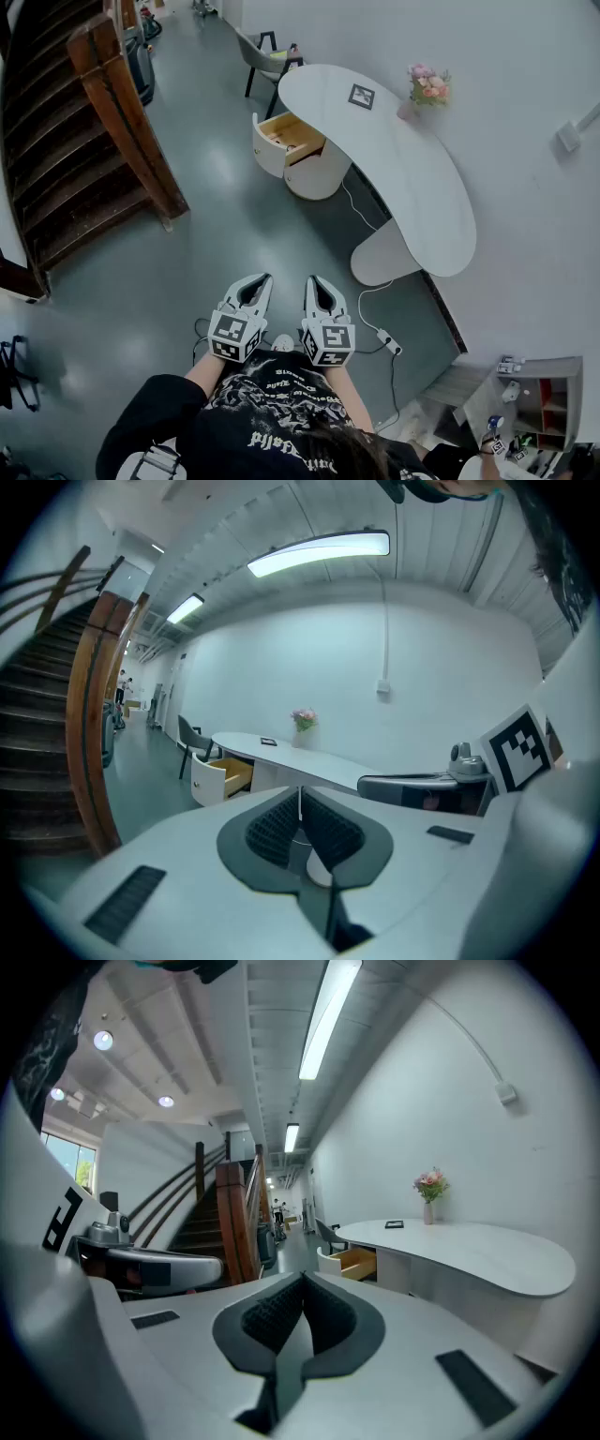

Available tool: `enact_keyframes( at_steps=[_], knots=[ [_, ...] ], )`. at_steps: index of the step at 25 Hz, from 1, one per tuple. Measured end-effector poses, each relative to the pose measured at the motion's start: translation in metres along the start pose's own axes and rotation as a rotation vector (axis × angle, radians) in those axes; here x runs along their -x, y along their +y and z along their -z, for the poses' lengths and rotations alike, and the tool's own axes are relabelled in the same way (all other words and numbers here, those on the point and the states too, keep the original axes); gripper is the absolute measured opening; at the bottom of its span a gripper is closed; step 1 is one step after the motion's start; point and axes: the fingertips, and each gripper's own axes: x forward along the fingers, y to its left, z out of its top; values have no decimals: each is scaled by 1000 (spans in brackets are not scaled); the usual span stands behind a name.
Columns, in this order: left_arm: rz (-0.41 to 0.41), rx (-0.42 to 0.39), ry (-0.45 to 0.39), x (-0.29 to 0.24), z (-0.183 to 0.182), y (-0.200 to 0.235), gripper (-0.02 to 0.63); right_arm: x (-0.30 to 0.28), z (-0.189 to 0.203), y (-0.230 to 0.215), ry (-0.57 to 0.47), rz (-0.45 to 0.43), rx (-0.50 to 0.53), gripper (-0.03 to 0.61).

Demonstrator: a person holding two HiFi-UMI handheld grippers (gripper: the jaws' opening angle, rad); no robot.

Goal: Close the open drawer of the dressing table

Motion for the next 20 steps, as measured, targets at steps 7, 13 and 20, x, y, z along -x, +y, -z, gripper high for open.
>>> enact_keyframes(
  at_steps=[7,13,20],
  knots=[
    [-35,-23,-35,-13,-14,-3,28,3,-5,-27,-31,-5,-11,26],
    [-60,-34,-52,-22,-14,-9,28,7,-4,-51,-50,-8,-16,26],
    [-106,-19,-74,-28,-18,-9,28,13,-2,-77,-45,-1,-18,26]
  ],
)
